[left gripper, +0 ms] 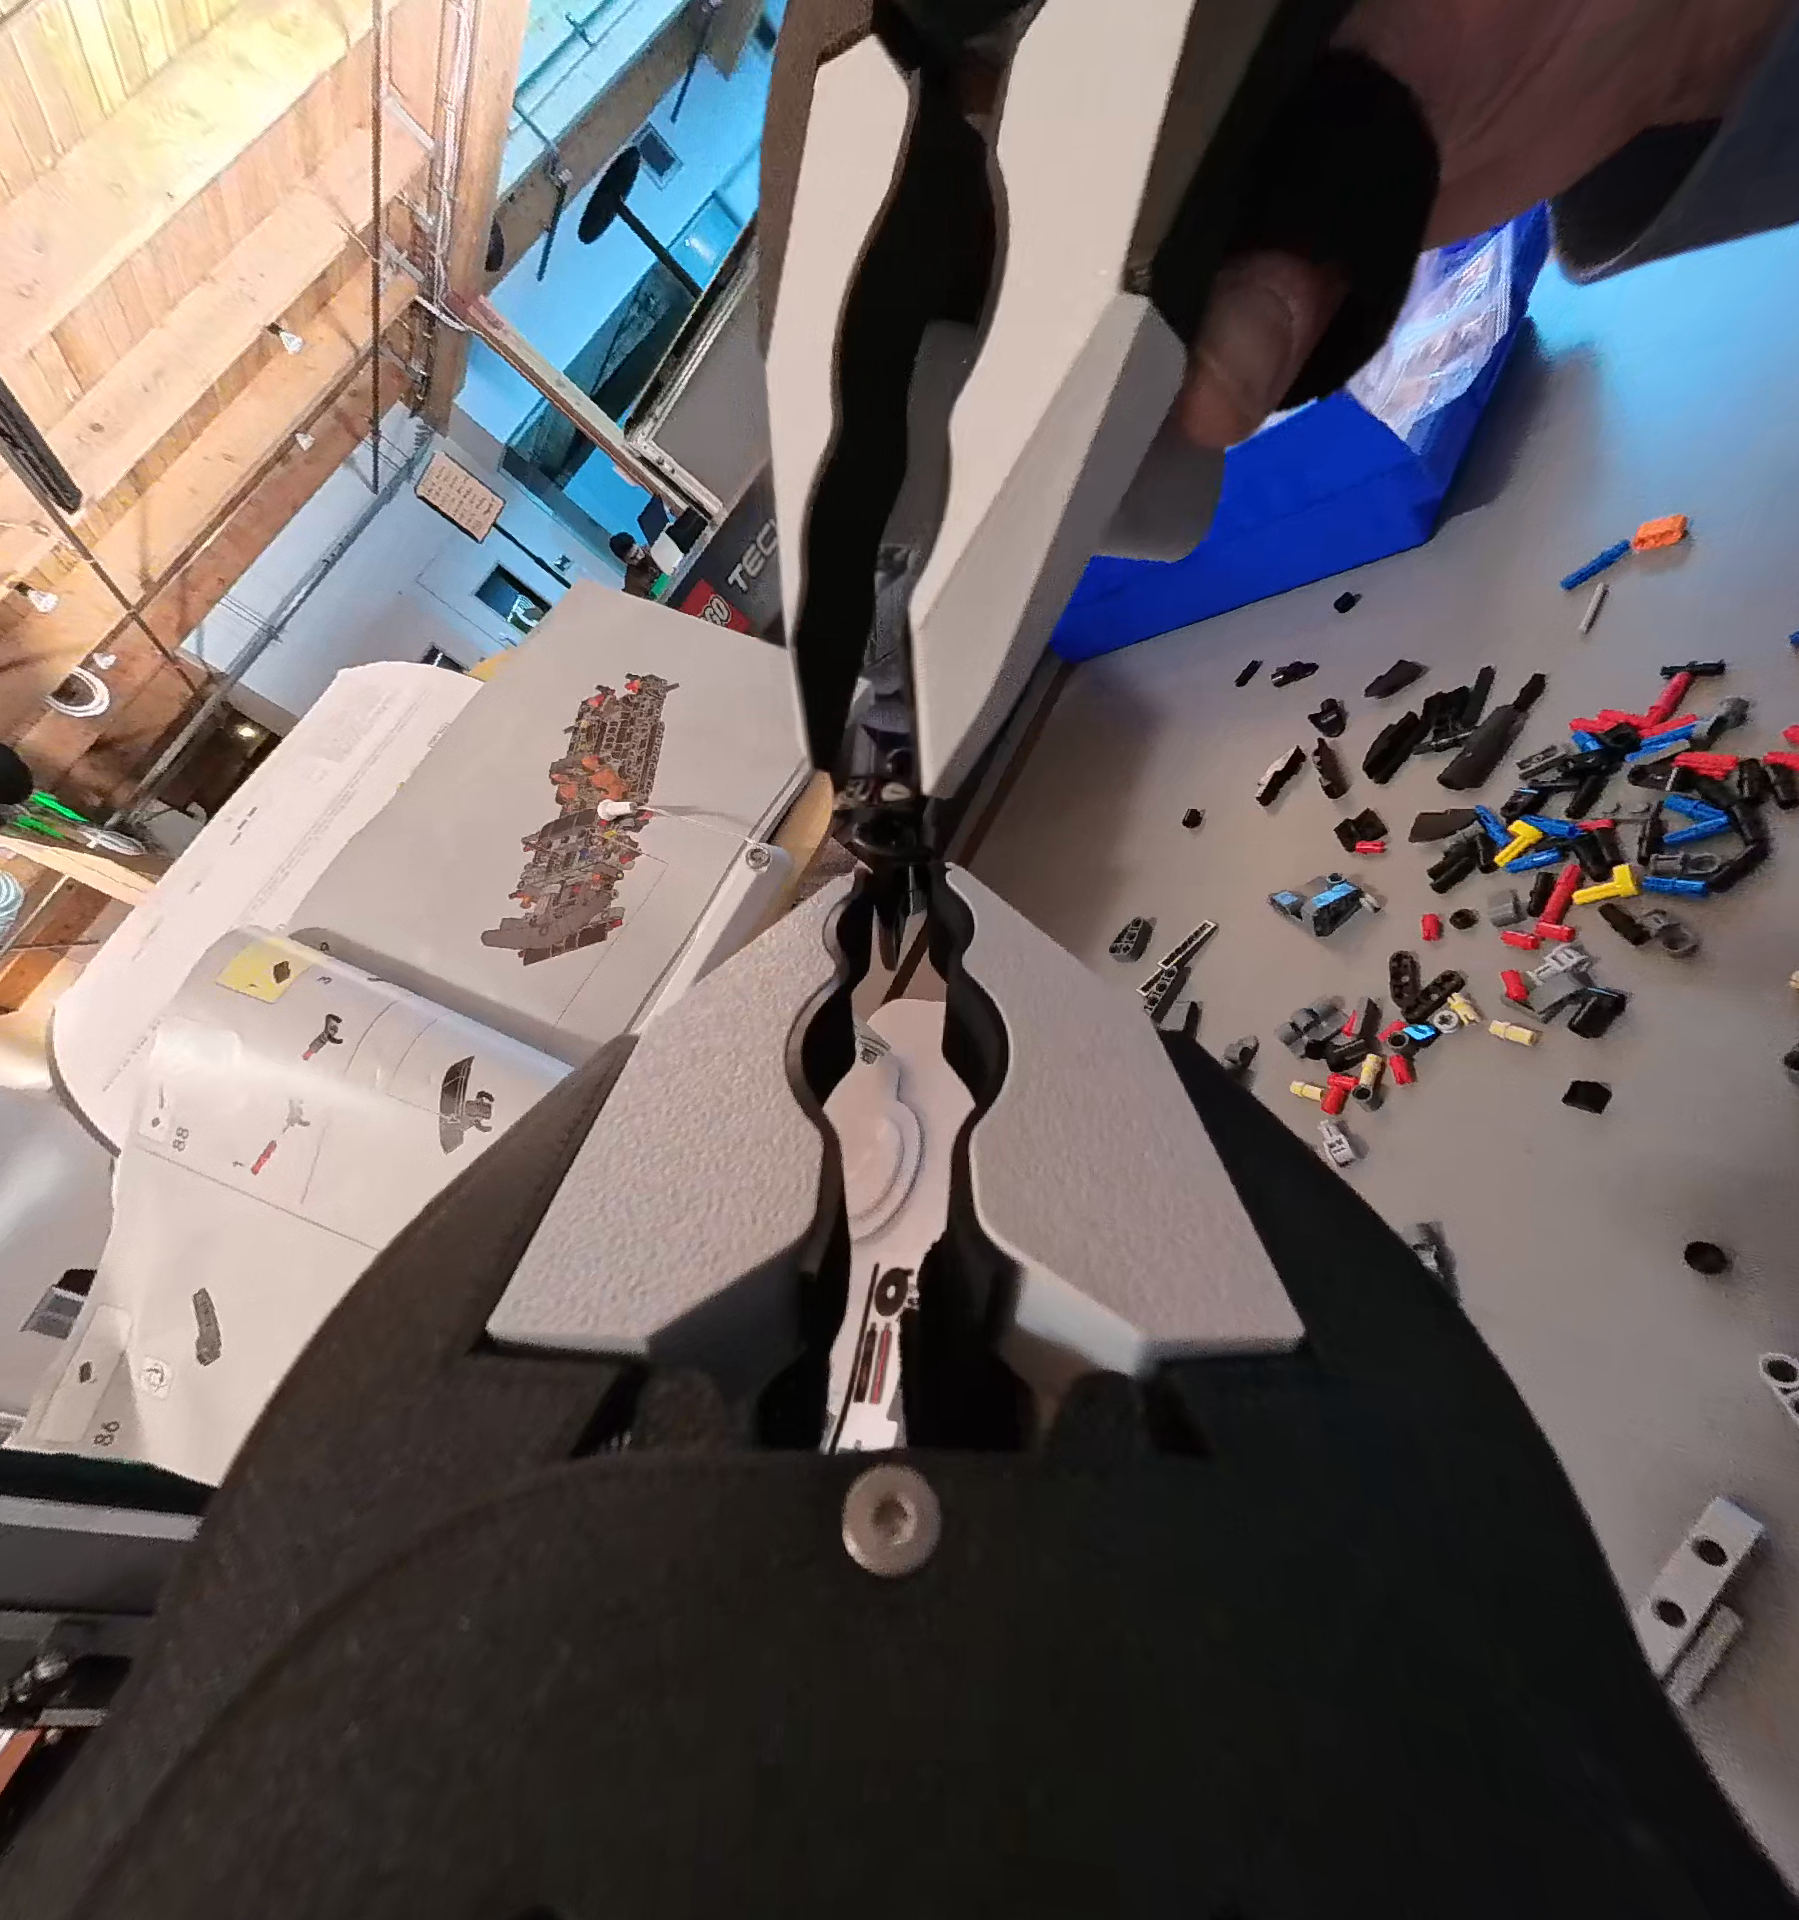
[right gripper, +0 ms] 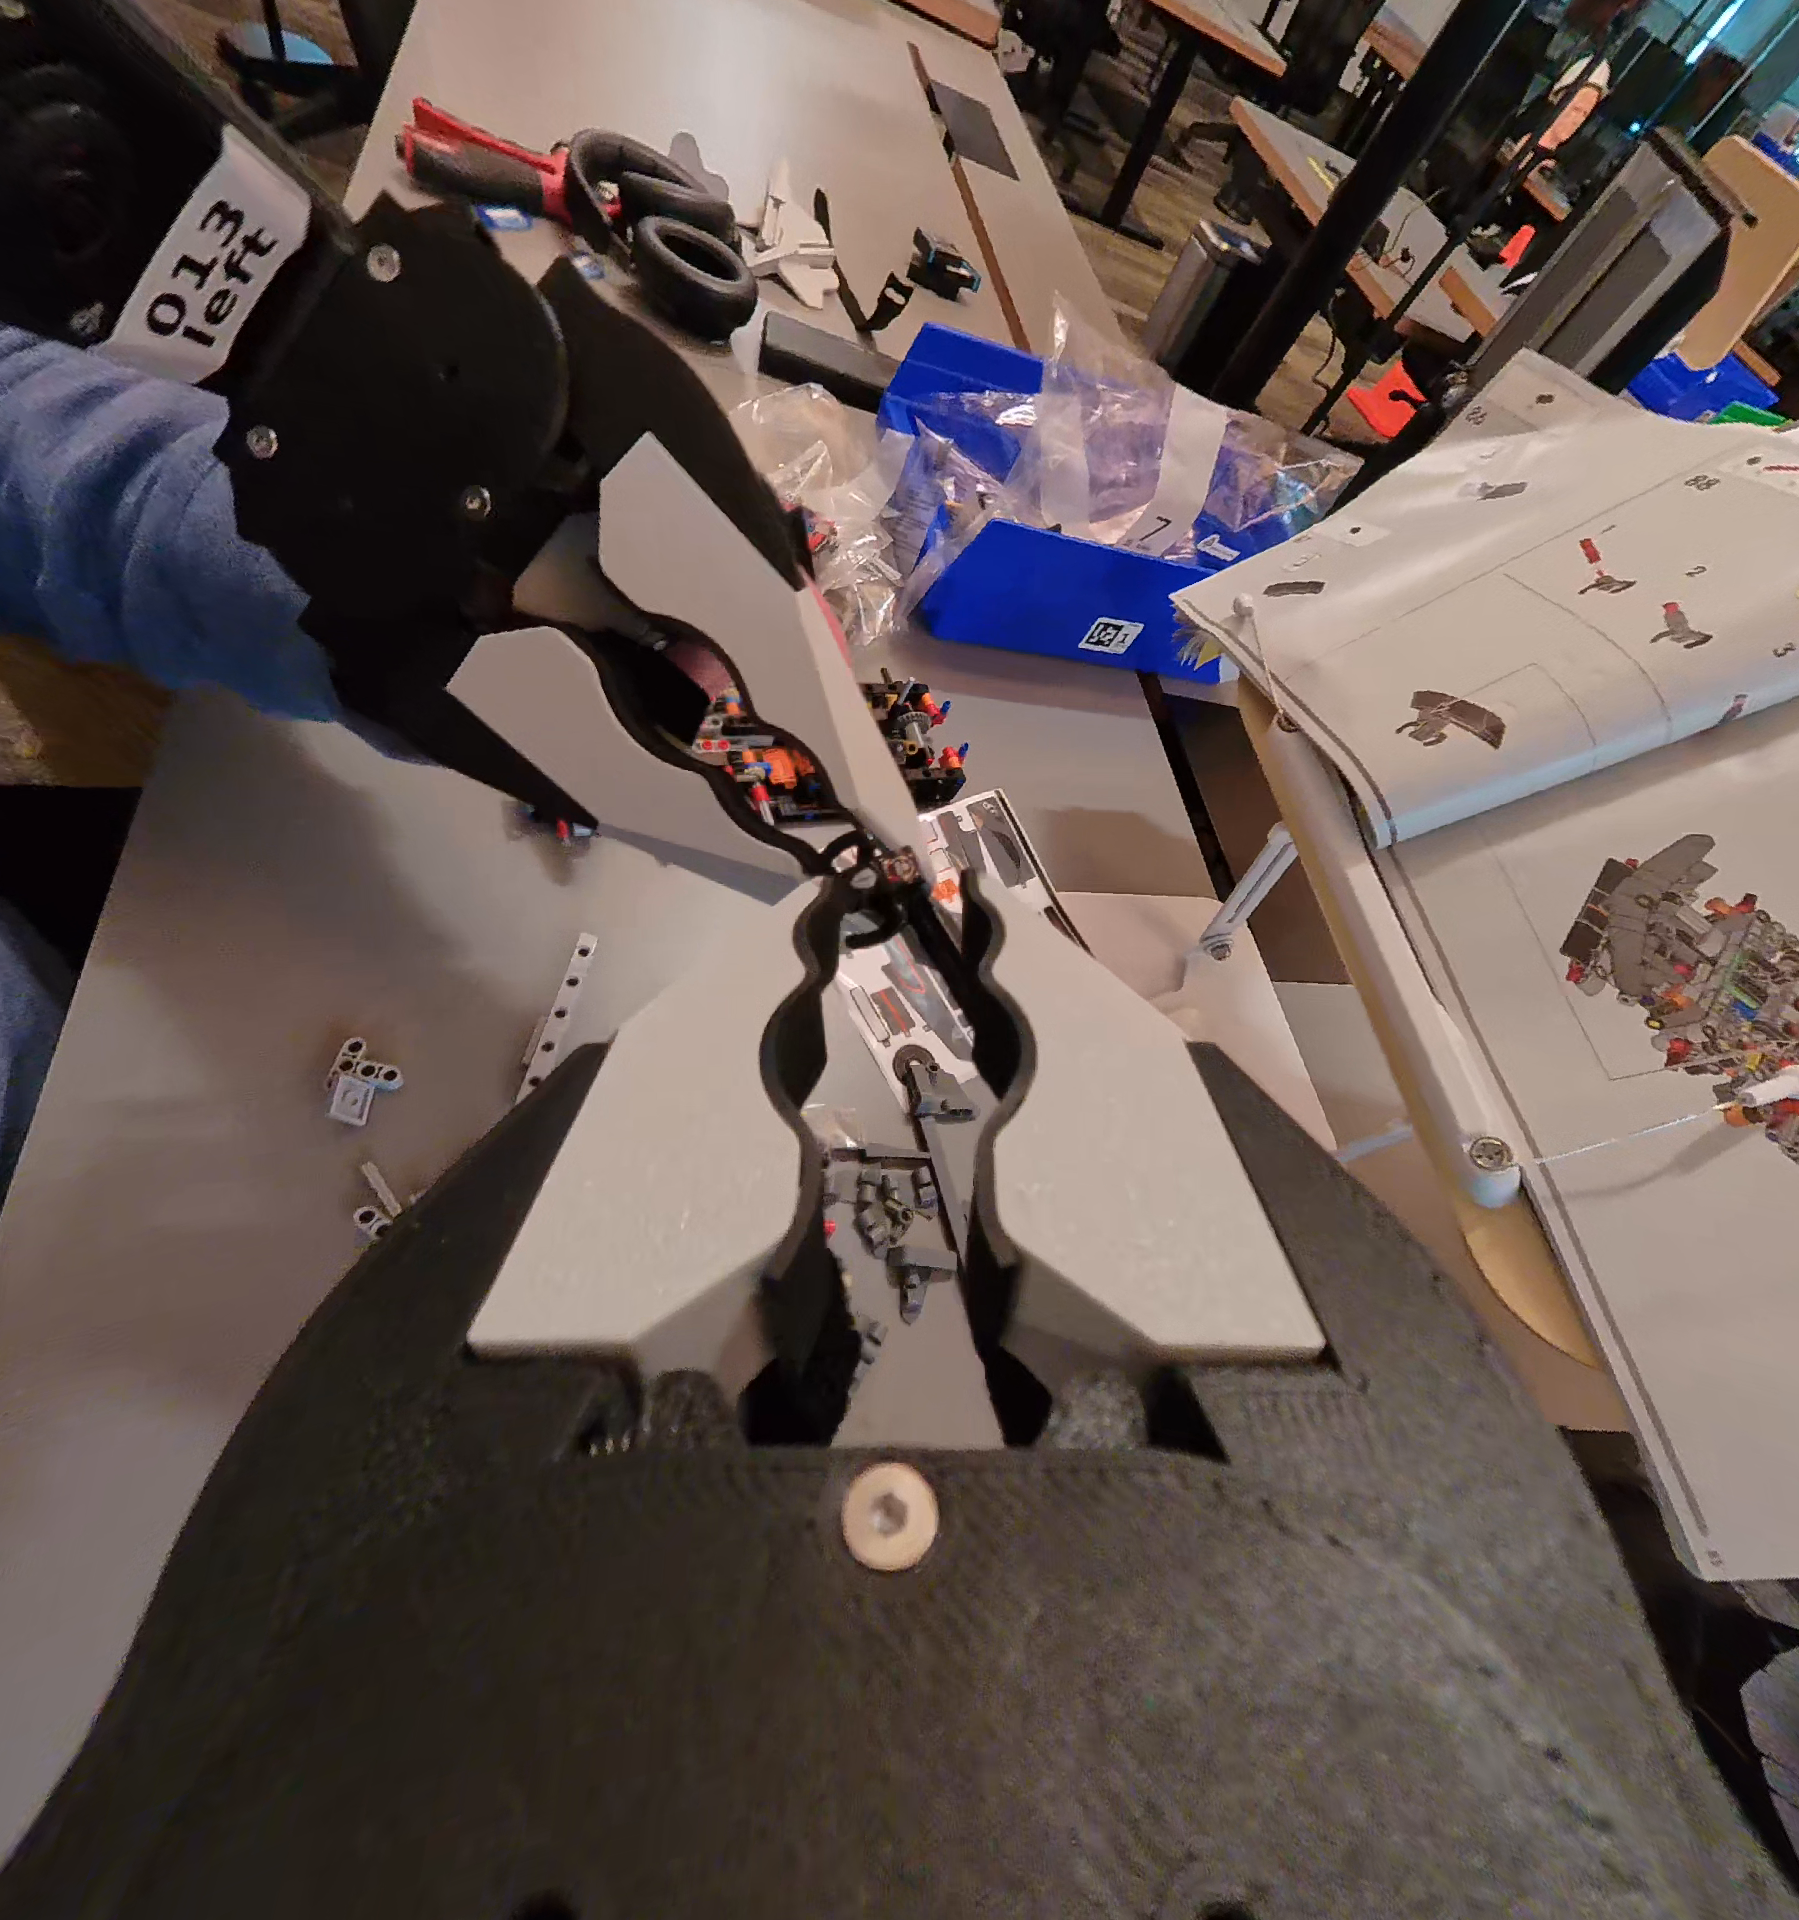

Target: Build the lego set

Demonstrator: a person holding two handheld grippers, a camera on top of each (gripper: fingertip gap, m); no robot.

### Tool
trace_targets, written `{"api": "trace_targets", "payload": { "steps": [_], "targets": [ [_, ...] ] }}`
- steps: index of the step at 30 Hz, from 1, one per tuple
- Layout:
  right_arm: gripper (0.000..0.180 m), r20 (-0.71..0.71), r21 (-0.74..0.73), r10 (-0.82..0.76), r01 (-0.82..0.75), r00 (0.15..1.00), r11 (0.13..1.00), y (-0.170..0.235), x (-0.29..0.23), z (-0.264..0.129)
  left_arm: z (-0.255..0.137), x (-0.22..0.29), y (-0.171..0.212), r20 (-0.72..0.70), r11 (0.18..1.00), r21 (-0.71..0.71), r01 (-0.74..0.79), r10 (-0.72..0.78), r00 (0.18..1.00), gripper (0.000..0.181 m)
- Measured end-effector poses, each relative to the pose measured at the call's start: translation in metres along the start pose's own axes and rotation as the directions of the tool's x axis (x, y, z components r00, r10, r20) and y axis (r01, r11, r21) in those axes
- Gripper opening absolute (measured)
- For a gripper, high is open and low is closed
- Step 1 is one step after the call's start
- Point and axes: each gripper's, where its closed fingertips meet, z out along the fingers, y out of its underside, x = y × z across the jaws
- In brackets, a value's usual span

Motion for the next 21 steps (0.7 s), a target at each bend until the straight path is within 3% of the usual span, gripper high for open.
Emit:
{"api": "trace_targets", "payload": {
  "steps": [1,8,21],
  "targets": [
    [0.020,0.000,-0.007,-0.005,0.005,1.000,1.000,0.001,0.000,-0.001,0.001,0.000,0.000,0.002,1.000,-0.003,-0.010,0.010,1.000,0.008],
    [0.026,-0.005,0.027,0.024,-0.024,1.000,0.999,-0.006,0.008,-0.003,0.001,0.002,-0.007,0.006,0.999,0.018,-0.027,0.027,1.000,0.008],
    [0.031,0.015,0.036,-0.057,0.056,0.998,0.998,-0.012,-0.009,0.001,-0.012,0.000,-0.007,0.016,0.993,0.024,-0.119,0.118,0.993,0.008]
  ]
}}
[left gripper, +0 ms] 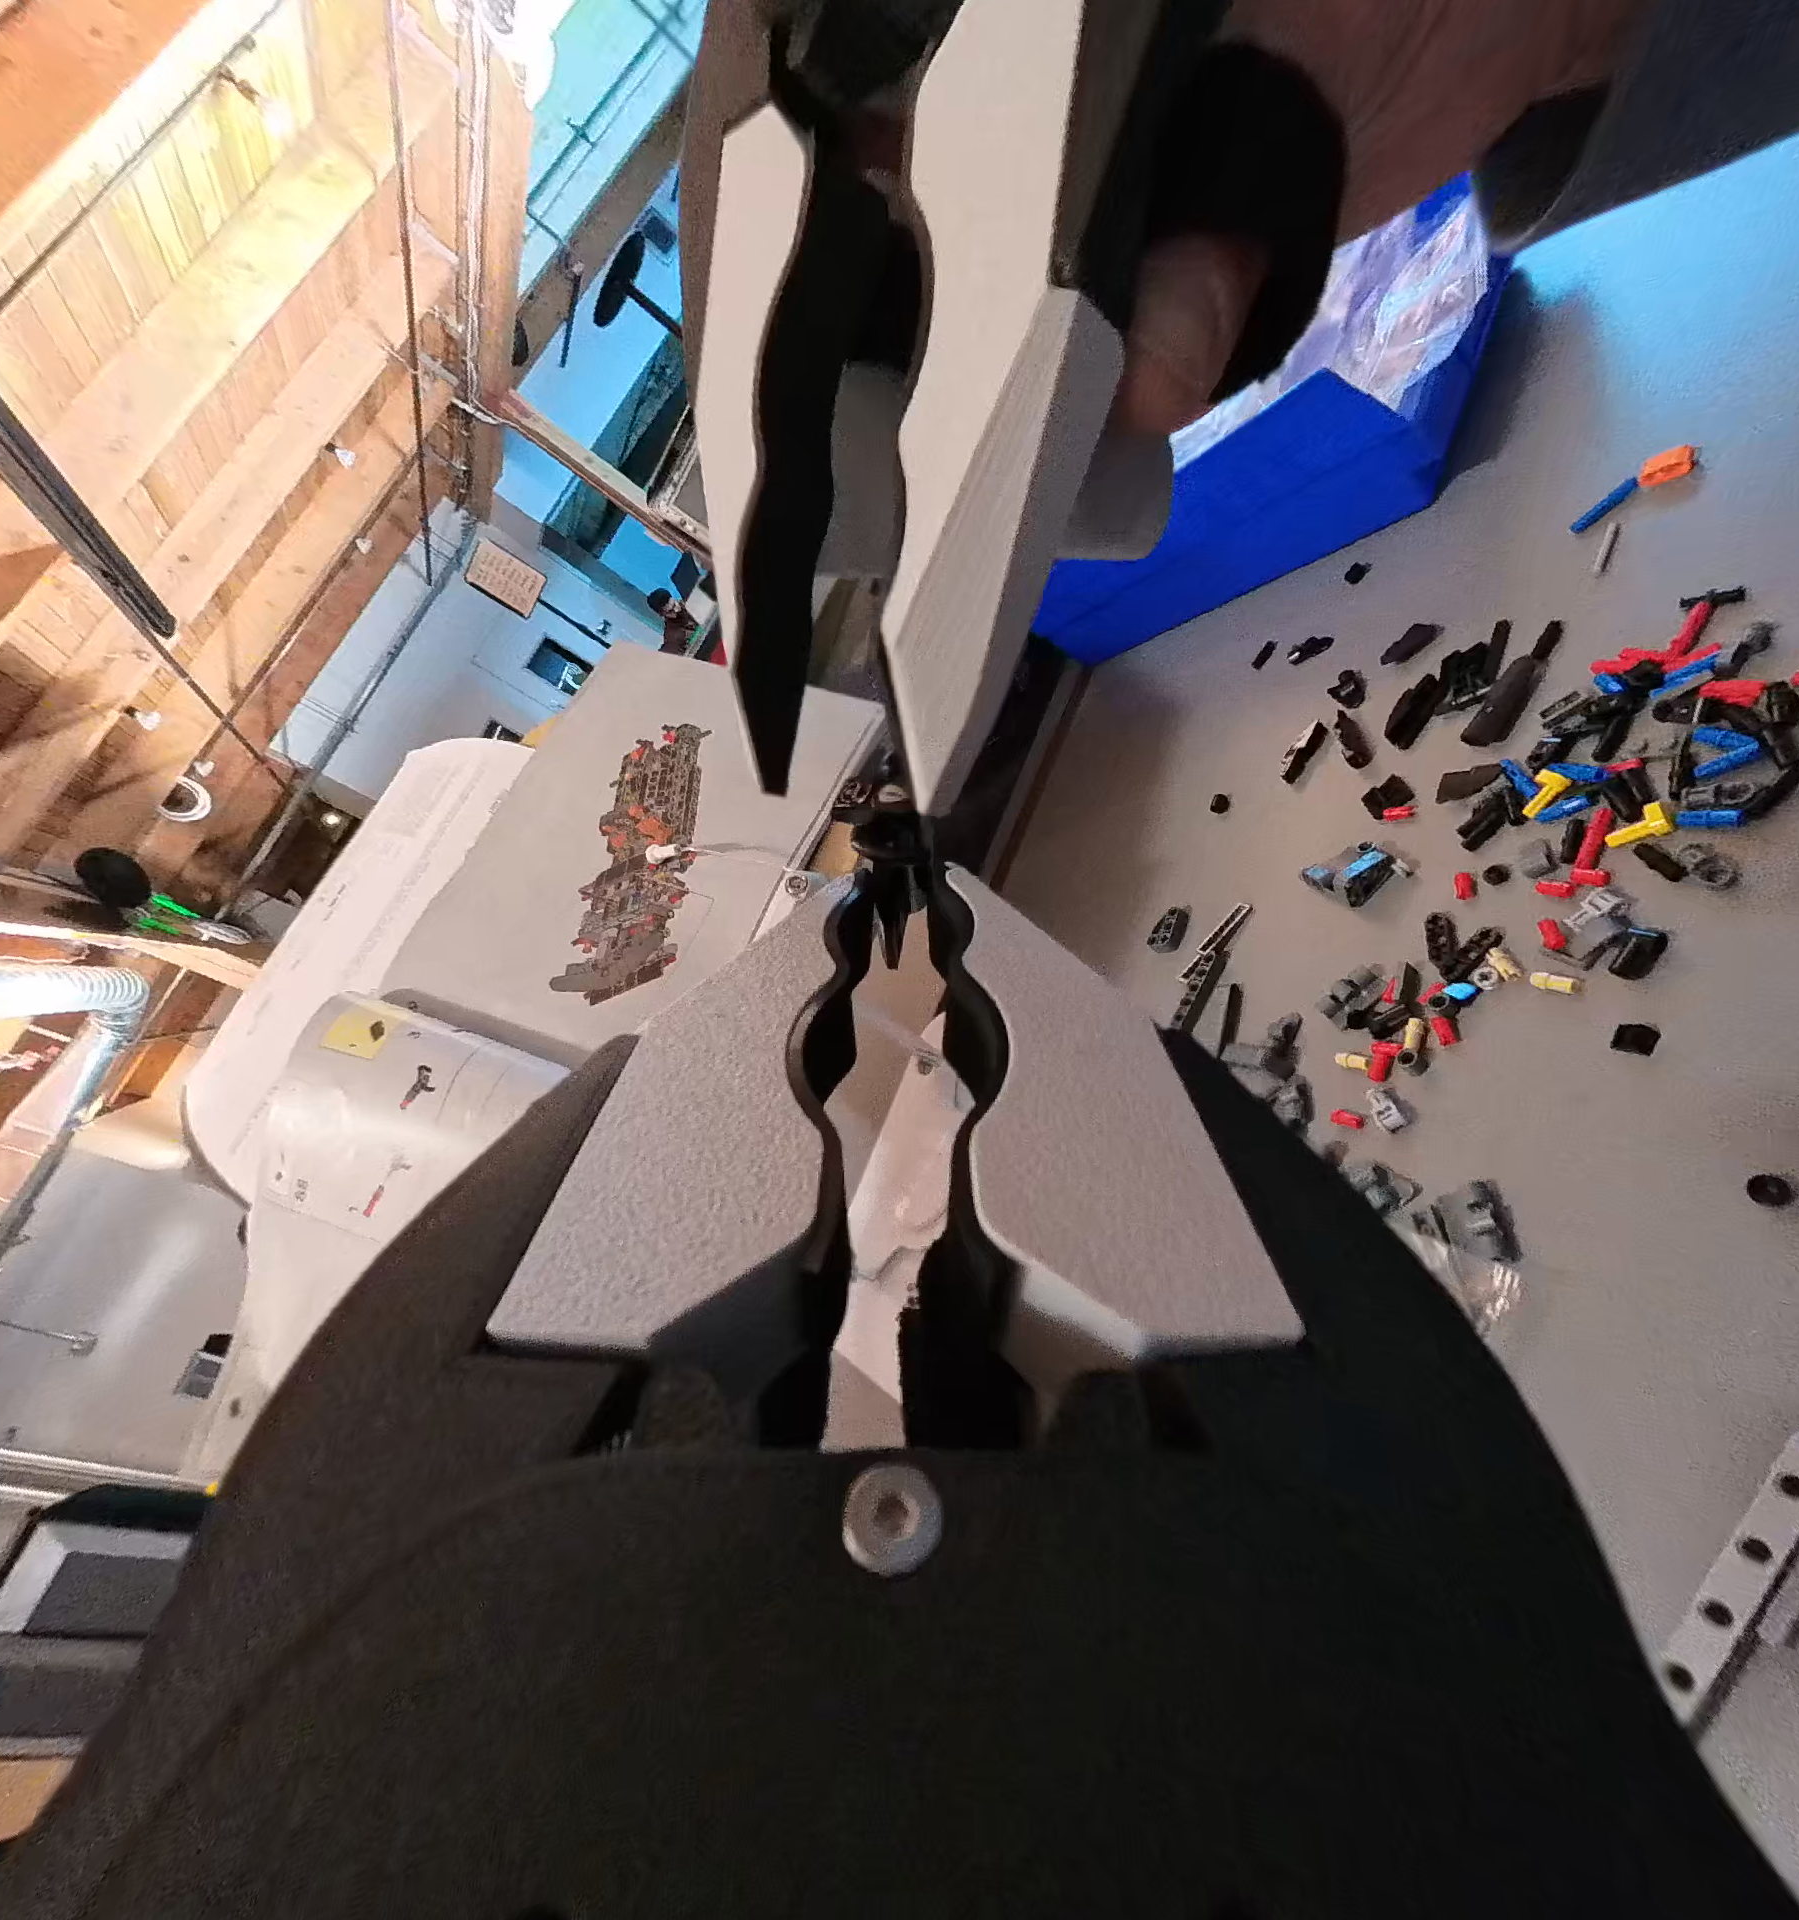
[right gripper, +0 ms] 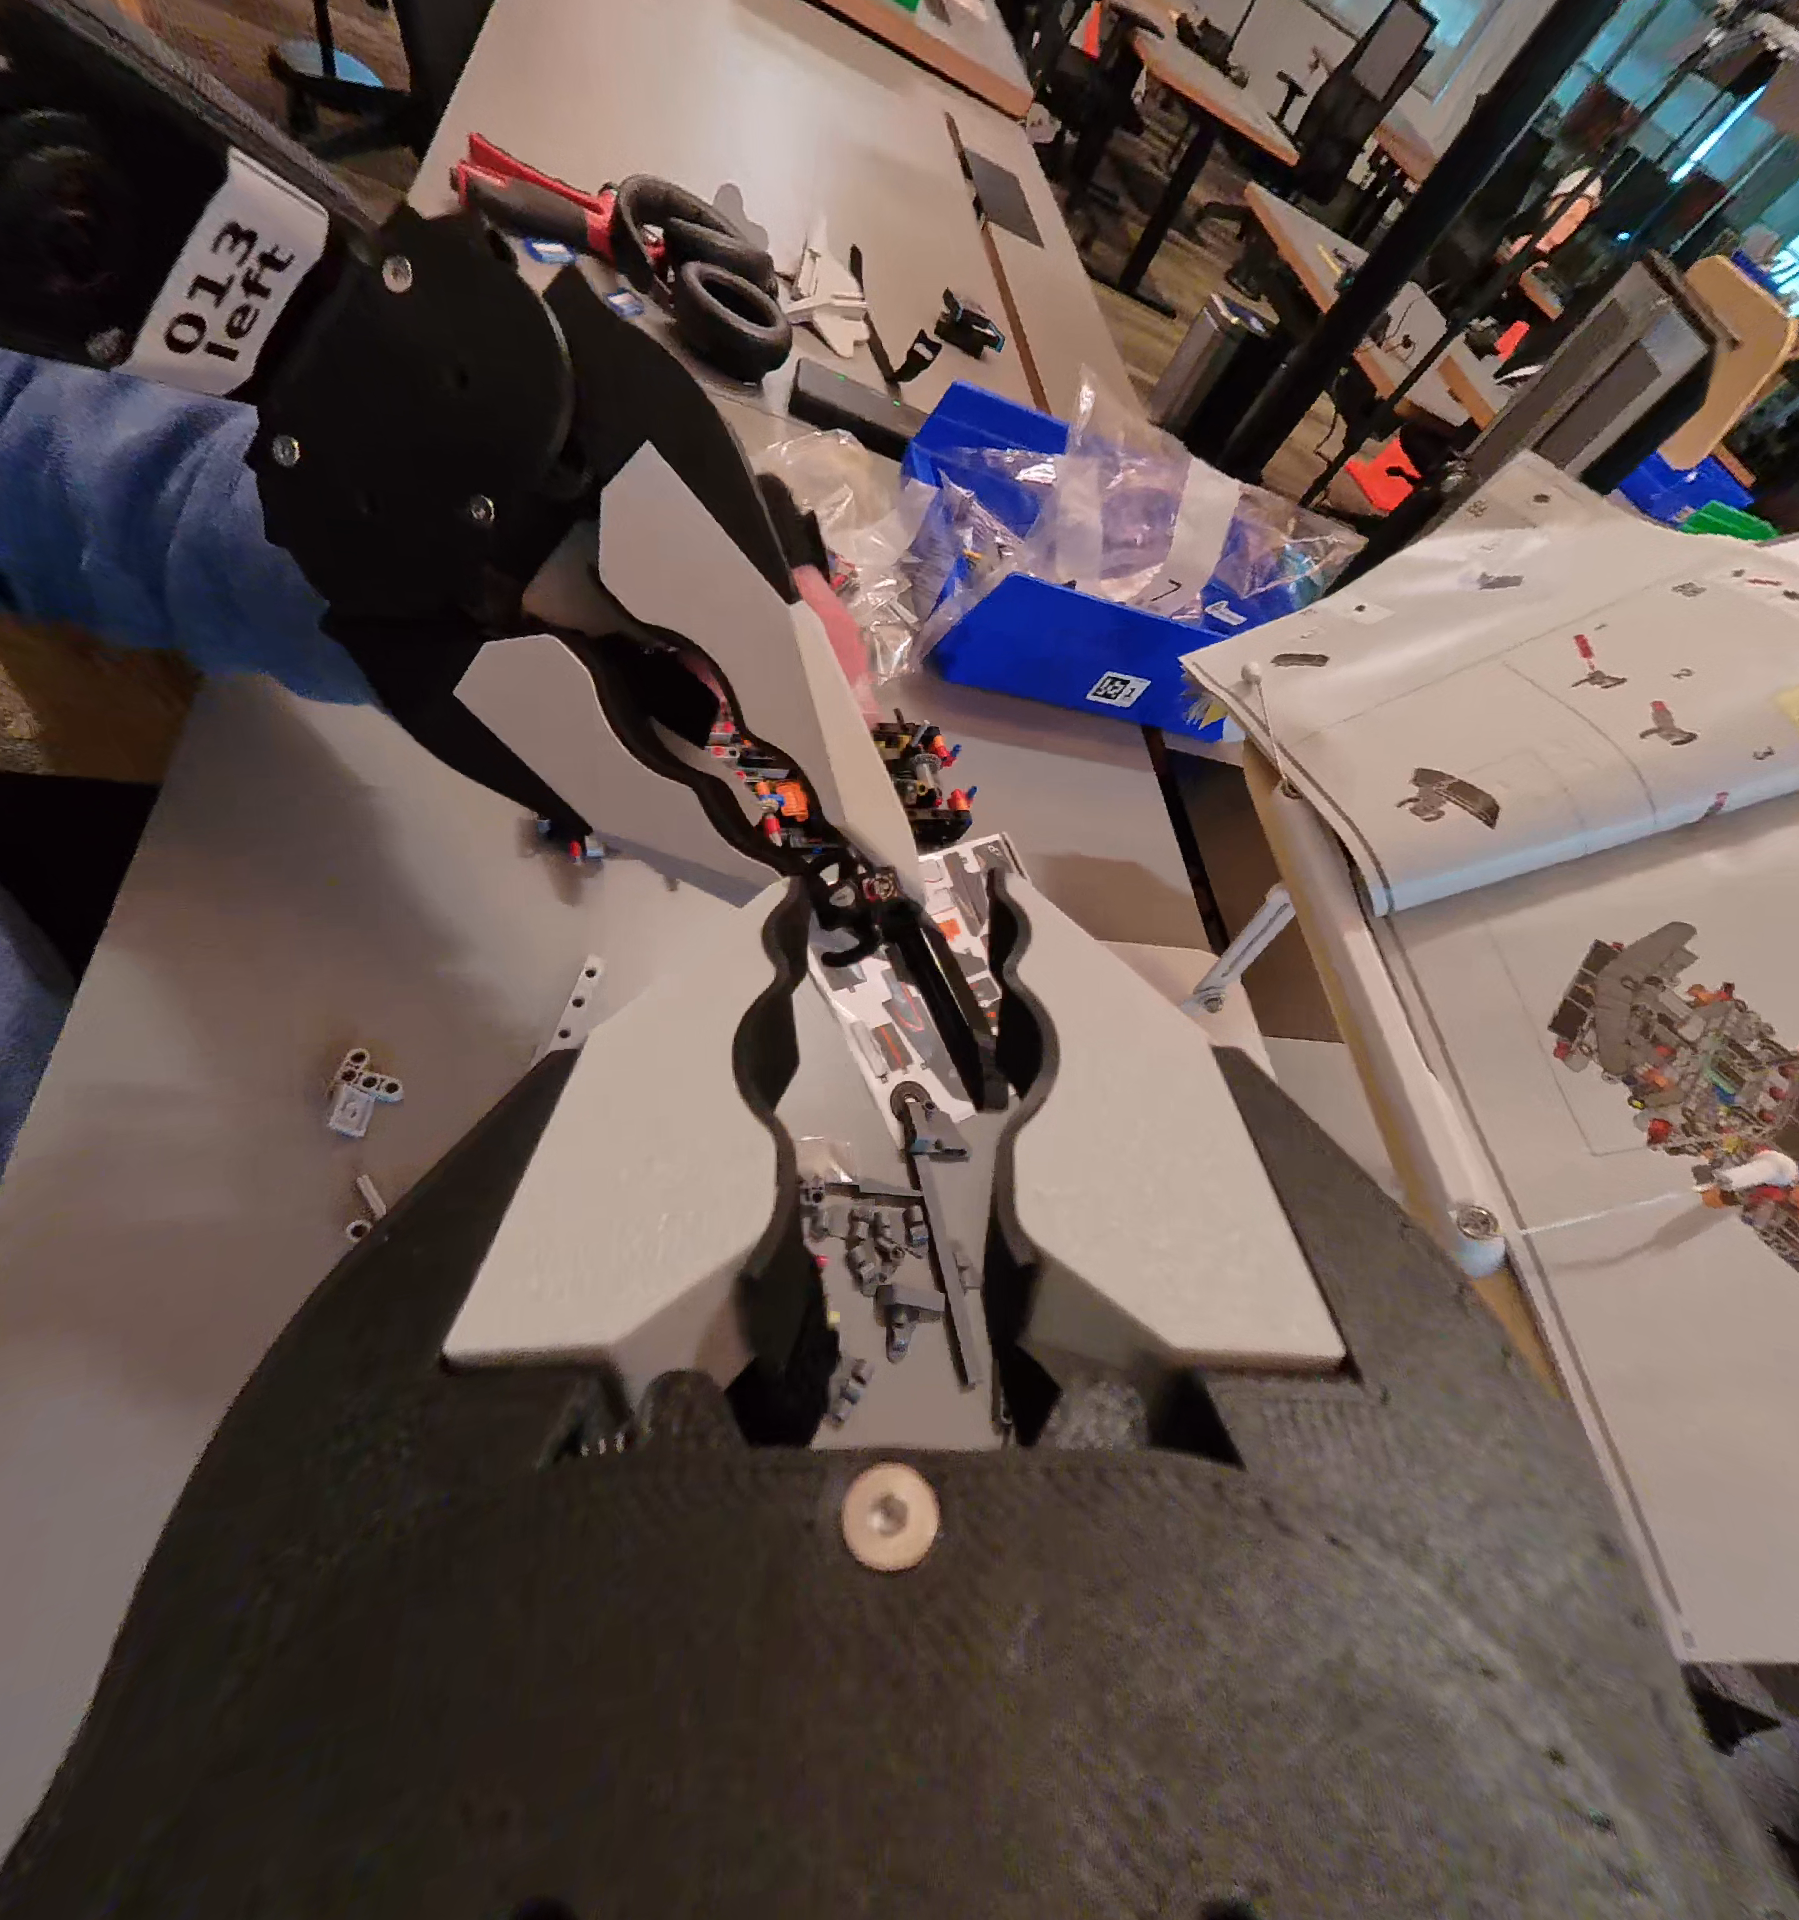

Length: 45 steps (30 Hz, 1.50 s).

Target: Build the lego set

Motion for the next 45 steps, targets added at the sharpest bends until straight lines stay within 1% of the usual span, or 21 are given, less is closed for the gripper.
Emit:
{"api": "trace_targets", "payload": {
  "steps": [4,7,9,10,14,19,24,28,32,36,37,38,39,41,45],
  "targets": [
    [0.031,0.032,-0.020,-0.035,0.036,0.999,0.999,0.000,-0.013,0.012,-0.020,0.000,0.001,-0.020,1.000,0.006,0.000,0.000,1.000,0.008],
    [0.019,0.052,-0.037,-0.120,0.122,0.991,0.992,-0.003,-0.029,0.032,-0.040,-0.001,0.008,-0.029,1.000,-0.005,0.002,-0.002,1.000,0.008],
    [0.016,0.045,-0.038,-0.182,0.184,0.982,0.982,-0.008,-0.035,0.043,-0.053,-0.001,0.016,-0.032,1.000,-0.017,0.003,-0.004,0.999,0.008],
    [0.009,0.043,-0.029,-0.191,0.193,0.981,0.981,-0.013,-0.037,0.048,-0.060,0.000,0.020,-0.039,1.000,-0.022,0.013,-0.013,0.999,0.008],
    [0.000,0.057,0.018,-0.229,0.228,0.972,0.973,-0.028,-0.047,0.067,-0.086,-0.003,0.030,-0.039,0.998,-0.023,0.052,-0.052,0.998,0.008],
    [0.000,0.046,0.046,-0.263,0.261,0.964,0.964,-0.042,-0.055,0.085,-0.107,-0.009,0.040,-0.017,0.998,-0.024,0.065,-0.066,0.998,0.008],
    [0.000,0.044,0.054,-0.261,0.259,0.964,0.964,-0.043,-0.057,0.094,-0.112,-0.009,0.048,-0.022,0.997,-0.023,0.071,-0.072,0.997,0.008],
    [0.000,0.001,0.072,-0.275,0.275,0.961,0.959,-0.046,-0.054,0.096,-0.113,-0.013,0.048,-0.001,0.997,0.005,0.071,-0.071,0.997,0.008],
    [0.000,-0.071,0.076,-0.308,0.313,0.949,0.947,-0.050,-0.047,0.094,-0.117,-0.016,0.052,0.022,0.997,0.016,0.075,-0.076,0.997,0.009],
    [0.000,-0.099,0.067,-0.336,0.343,0.937,0.937,-0.051,-0.045,0.095,-0.118,-0.020,0.057,0.043,0.996,0.017,0.091,-0.092,0.995,0.016],
    [0.000,-0.102,0.059,-0.338,0.345,0.936,0.937,-0.050,-0.045,0.096,-0.118,-0.020,0.057,0.041,0.995,0.020,0.095,-0.096,0.995,0.015],
    [0.000,-0.097,0.054,-0.335,0.341,0.937,0.939,-0.048,-0.045,0.097,-0.118,-0.019,0.057,0.029,0.995,0.020,0.101,-0.102,0.994,0.005],
    [0.000,-0.090,0.048,-0.330,0.335,0.940,0.941,-0.045,-0.046,0.099,-0.117,-0.019,0.057,0.019,0.993,0.014,0.115,-0.115,0.993,0.000],
    [0.000,-0.081,0.037,-0.319,0.323,0.944,0.946,-0.040,-0.047,0.100,-0.115,-0.013,0.060,-0.021,0.992,-0.004,0.129,-0.129,0.991,0.000],
    [0.000,-0.054,0.009,-0.277,0.277,0.959,0.961,-0.026,-0.047,0.095,-0.116,-0.007,0.077,-0.048,0.988,-0.057,0.146,-0.149,0.988,0.000]
  ]
}}
